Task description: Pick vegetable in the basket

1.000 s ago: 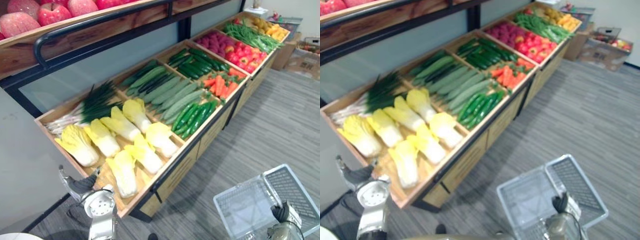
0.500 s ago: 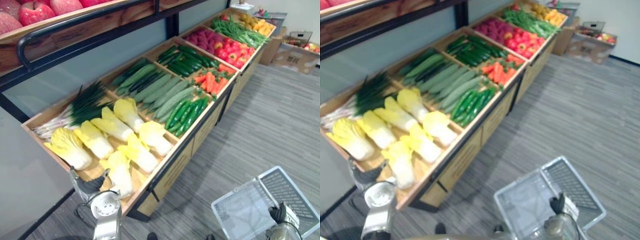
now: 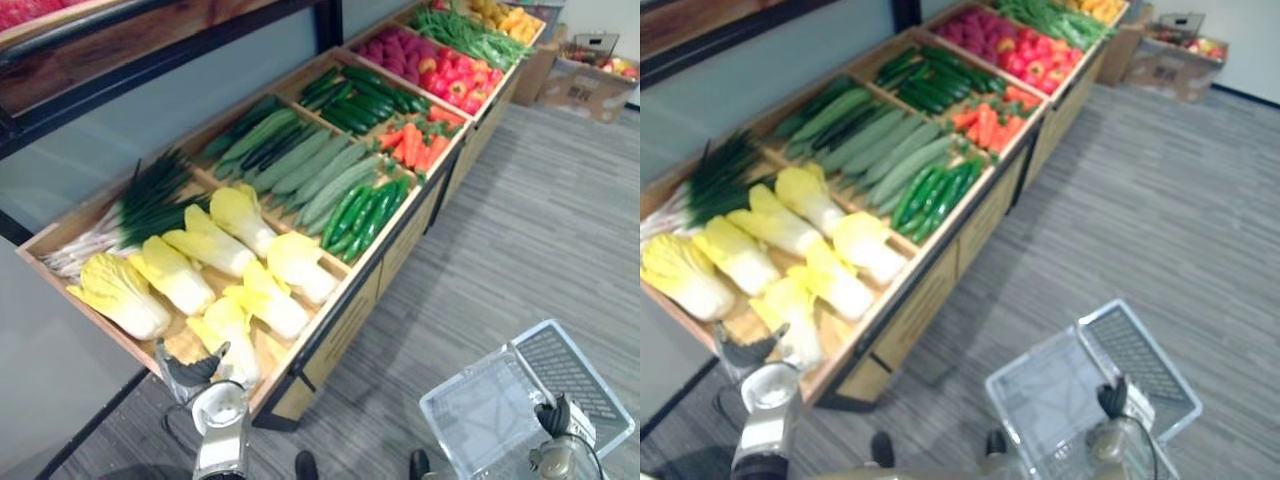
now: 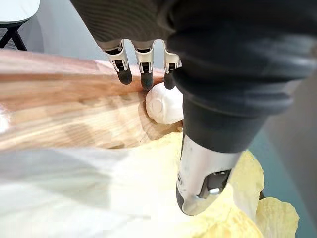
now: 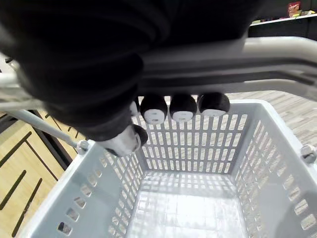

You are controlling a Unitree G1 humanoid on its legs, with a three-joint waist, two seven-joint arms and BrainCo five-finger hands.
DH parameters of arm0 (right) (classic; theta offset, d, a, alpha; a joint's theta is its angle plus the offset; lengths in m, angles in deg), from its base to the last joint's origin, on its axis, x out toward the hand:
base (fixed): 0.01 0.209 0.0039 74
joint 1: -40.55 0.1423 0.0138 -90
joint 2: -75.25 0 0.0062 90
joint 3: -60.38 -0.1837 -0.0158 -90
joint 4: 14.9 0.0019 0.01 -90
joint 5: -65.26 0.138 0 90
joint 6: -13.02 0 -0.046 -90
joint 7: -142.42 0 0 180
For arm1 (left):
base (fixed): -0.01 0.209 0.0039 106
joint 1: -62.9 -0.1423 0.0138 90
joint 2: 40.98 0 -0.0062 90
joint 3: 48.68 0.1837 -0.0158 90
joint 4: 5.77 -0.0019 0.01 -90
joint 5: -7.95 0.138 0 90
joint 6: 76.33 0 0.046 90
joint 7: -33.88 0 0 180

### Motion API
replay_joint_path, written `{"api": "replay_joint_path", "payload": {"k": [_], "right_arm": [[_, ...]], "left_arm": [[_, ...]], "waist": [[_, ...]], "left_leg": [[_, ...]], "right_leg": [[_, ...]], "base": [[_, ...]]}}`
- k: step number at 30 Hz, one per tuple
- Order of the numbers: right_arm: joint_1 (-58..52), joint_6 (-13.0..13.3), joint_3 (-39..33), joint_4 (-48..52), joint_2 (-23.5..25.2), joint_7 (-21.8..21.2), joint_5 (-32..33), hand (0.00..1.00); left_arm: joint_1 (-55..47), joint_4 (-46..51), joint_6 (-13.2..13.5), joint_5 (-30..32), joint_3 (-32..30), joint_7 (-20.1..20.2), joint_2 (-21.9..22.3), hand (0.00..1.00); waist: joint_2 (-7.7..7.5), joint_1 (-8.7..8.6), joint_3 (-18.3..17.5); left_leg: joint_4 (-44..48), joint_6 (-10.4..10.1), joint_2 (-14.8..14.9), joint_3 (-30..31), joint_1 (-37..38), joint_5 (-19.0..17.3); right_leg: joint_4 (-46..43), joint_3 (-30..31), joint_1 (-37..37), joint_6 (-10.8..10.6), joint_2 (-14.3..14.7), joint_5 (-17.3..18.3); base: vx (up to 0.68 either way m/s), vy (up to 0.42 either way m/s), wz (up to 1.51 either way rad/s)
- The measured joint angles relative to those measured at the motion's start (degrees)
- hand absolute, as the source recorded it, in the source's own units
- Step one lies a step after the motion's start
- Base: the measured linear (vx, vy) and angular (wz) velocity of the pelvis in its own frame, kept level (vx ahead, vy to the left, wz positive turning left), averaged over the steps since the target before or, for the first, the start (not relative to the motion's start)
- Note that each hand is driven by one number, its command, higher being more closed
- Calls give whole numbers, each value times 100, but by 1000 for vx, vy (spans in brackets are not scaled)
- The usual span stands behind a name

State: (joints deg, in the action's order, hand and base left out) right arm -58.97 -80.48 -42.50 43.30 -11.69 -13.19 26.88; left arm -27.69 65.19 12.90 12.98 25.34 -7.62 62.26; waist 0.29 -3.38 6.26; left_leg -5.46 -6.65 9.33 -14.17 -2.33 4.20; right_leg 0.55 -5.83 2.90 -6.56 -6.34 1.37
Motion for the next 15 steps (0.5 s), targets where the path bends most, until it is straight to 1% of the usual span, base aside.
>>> {"api": "replay_joint_path", "payload": {"k": [4,9,15], "right_arm": [[113,0,194,34,-171,0,1,100],[185,2,246,136,-242,1,1,100],[207,61,437,187,-307,2,2,100]], "left_arm": [[131,-115,-3,-30,-9,-47,-9,0],[478,-383,-66,-34,23,-63,-12,0],[621,-639,-55,-33,227,-88,-35,0]], "waist": [[-11,-101,123],[5,-119,260],[-3,-132,266]], "left_leg": [[1,0,4,-73,-68,-1],[1,-1,7,-136,-78,-2],[1,-2,16,-258,-47,-3]], "right_leg": [[7,69,93,3,10,-43],[-17,196,194,0,17,-50],[-80,330,272,0,28,-52]], "base": [[12,-6,-7],[14,-17,-15],[-4,-14,-10]]}}
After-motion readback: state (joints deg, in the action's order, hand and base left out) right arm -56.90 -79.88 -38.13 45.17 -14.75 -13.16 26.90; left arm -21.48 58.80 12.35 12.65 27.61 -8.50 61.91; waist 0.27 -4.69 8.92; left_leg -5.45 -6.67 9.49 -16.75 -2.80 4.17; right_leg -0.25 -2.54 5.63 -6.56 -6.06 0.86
